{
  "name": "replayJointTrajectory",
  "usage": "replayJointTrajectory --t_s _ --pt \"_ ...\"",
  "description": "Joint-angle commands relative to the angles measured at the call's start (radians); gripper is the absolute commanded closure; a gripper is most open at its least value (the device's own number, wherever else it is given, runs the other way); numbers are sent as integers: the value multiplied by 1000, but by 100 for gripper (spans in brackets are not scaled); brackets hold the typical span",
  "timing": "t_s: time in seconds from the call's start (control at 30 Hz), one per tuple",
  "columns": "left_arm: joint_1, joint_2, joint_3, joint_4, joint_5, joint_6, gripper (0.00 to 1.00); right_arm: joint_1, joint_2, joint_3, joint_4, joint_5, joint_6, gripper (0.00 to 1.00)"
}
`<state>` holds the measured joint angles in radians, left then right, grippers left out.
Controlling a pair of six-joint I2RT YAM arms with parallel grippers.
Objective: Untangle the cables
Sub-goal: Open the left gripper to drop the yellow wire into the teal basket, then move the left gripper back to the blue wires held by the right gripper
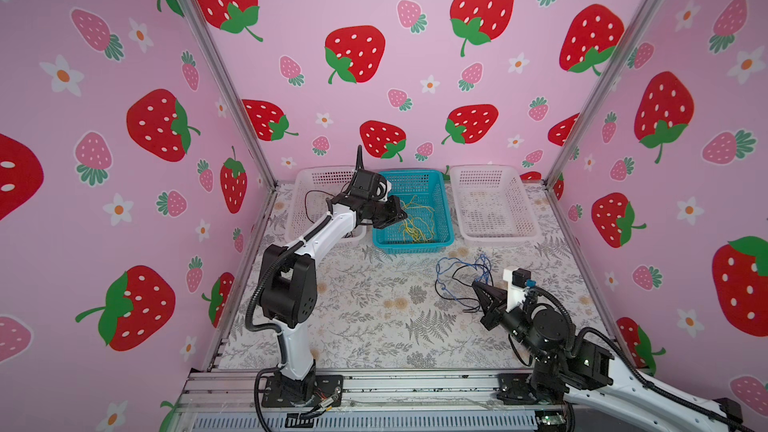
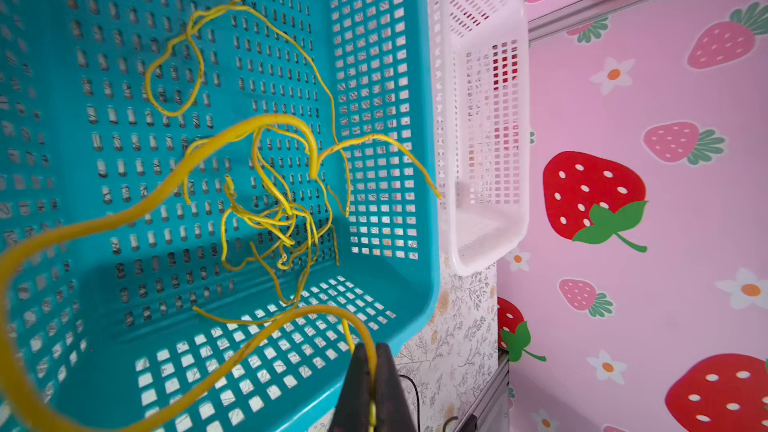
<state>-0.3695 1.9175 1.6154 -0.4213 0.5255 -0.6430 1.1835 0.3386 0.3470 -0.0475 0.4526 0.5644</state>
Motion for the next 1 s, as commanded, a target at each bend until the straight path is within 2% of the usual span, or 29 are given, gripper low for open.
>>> replayJointTrajectory --t_s 0.0,0.17,0.2,0.33,0.63,0.8,0.97 --pt "11 28 51 -56 -36 35 100 -4 -16 24 -20 -17 26 100" --pt "11 68 92 -84 -39 43 95 -4 -1 39 -20 -32 22 100" --pt "11 70 95 -85 -35 42 91 -4 6 42 -19 -35 23 100" --pt "6 80 114 -96 -23 46 85 -4 32 47 -10 -44 25 100" --pt "4 43 132 -116 -4 59 76 -4 69 57 12 -55 25 100" --pt "-4 -46 92 -100 12 44 73 -4 85 66 13 -57 24 100" --pt "-36 -231 -74 -11 54 -20 64 -4 90 59 18 -57 23 100"
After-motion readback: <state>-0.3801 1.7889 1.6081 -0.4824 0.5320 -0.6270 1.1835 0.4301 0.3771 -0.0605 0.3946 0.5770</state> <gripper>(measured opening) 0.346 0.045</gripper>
